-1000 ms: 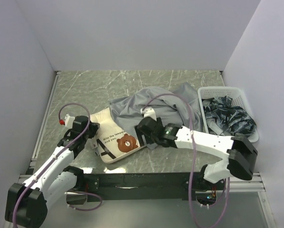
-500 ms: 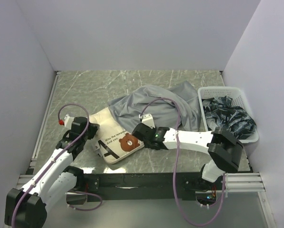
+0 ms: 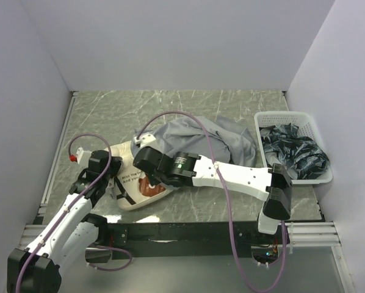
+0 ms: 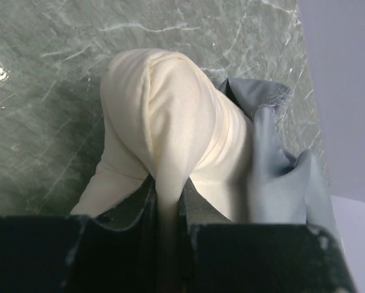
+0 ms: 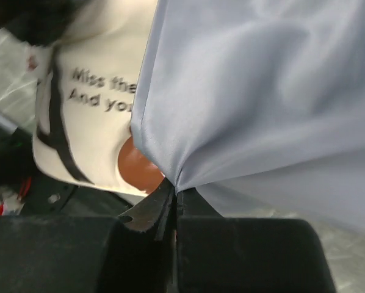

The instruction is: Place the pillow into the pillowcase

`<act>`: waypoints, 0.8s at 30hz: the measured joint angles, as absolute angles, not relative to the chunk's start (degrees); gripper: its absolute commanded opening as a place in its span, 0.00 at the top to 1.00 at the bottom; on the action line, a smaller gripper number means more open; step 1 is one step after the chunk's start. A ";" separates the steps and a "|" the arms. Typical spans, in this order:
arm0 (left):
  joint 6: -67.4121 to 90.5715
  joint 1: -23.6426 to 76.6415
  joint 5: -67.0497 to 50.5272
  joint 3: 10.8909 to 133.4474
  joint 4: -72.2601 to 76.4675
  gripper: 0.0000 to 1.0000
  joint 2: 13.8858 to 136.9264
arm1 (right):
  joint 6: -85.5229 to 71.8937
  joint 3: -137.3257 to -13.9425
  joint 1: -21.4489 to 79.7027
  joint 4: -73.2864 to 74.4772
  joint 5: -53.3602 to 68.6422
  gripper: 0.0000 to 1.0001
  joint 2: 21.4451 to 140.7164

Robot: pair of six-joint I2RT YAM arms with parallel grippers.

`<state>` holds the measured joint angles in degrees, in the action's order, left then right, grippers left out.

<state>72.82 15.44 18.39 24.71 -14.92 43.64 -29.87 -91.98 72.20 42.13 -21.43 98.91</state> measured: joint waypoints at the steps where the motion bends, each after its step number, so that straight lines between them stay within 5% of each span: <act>1: 72.71 15.44 18.50 24.71 -15.00 0.96 43.64 | -29.47 -92.86 72.60 42.30 -20.86 1.00 99.59; 4: 72.27 15.57 18.35 24.71 -15.11 0.92 43.29 | -28.69 -93.80 72.23 43.38 -18.87 1.00 101.54; 7: 71.61 15.73 18.02 24.71 -14.76 0.64 42.78 | -28.62 -92.44 69.23 44.29 -16.99 1.00 101.78; 8: 71.24 15.75 17.82 24.73 -14.57 0.38 42.83 | -28.62 -91.64 67.48 43.92 -16.16 1.00 101.49; 12: 70.06 15.79 17.91 26.39 -16.80 0.03 44.14 | -28.62 -88.86 61.76 43.40 -14.44 0.98 100.16; 16: 70.11 16.23 19.03 31.53 -23.05 0.01 45.21 | -28.60 -86.94 59.44 42.59 -14.41 0.81 98.80; 20: 70.37 16.32 20.93 36.34 -28.84 0.01 46.81 | -27.90 -83.20 59.51 40.21 -13.37 0.39 95.90; 24: 70.76 16.29 20.36 32.75 -29.67 0.01 46.00 | -26.92 -81.76 59.83 38.59 -12.34 0.26 93.10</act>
<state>70.76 16.29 20.36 32.75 -29.67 46.00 -26.92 -81.76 59.83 38.59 -12.34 93.10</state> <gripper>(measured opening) 0.993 0.658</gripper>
